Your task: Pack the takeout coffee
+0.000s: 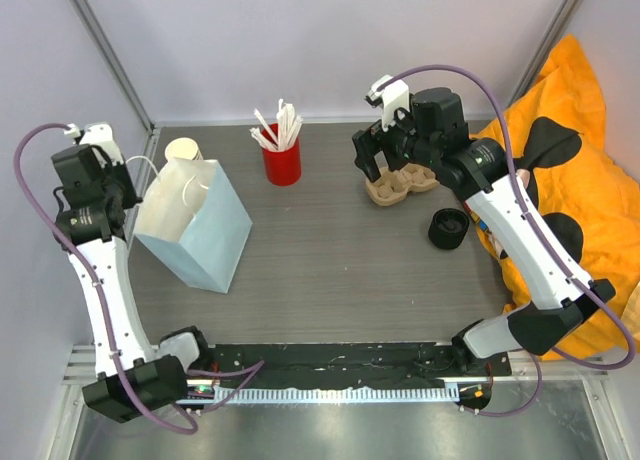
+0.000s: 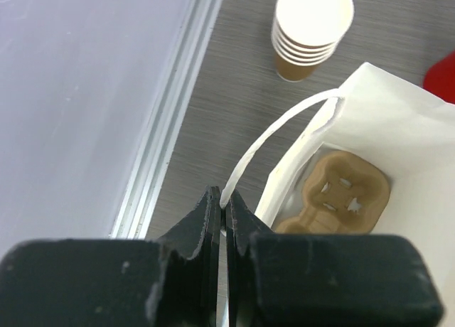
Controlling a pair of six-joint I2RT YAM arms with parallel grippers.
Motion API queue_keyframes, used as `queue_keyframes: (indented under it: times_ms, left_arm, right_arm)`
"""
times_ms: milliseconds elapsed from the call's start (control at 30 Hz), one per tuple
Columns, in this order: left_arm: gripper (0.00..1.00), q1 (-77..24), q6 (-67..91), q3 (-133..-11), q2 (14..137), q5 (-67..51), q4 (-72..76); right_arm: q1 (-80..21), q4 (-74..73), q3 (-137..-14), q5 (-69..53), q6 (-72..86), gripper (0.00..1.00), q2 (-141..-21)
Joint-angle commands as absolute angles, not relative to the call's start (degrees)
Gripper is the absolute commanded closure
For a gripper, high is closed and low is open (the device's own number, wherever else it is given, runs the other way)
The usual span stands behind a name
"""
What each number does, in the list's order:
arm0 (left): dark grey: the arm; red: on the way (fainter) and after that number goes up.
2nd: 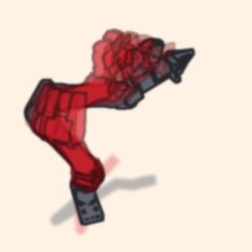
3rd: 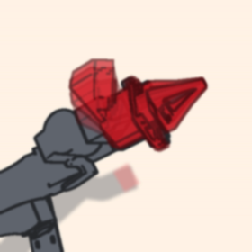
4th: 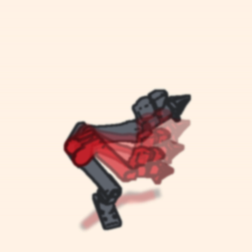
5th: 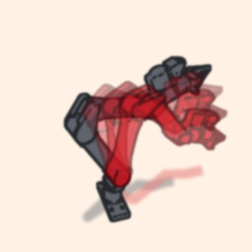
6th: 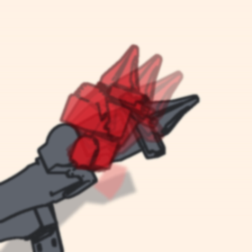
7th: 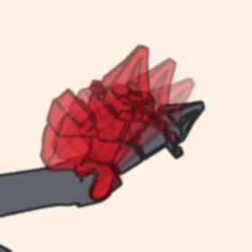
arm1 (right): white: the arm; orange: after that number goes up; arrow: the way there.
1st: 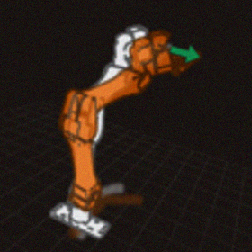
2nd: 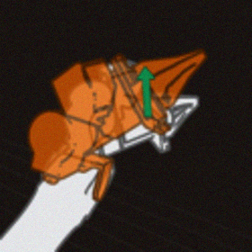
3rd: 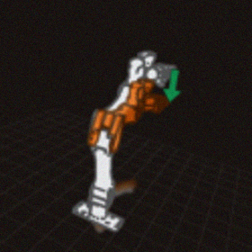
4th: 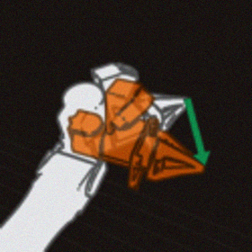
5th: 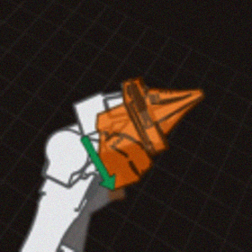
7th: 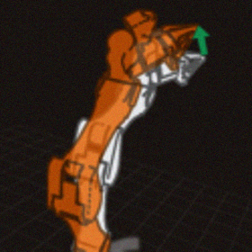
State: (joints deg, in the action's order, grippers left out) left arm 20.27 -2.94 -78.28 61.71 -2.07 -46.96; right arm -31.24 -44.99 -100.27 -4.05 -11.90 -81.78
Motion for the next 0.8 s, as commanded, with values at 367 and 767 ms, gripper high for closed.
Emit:
queue_keyframes:
  times_ms: [367,767]
  left_arm:
    - [0.99,35.77,-5.98,-84.11,65.39,-12.56,-42.71]
    - [0.96,42.80,-5.71,-83.32,67.50,-14.86,-41.14]
  right_arm:
    - [-31.11,-42.01,-101.34,-5.80,-11.07,0.00,-81.65]
    - [-31.11,-41.92,-101.16,-5.80,-10.81,0.00,-81.83]
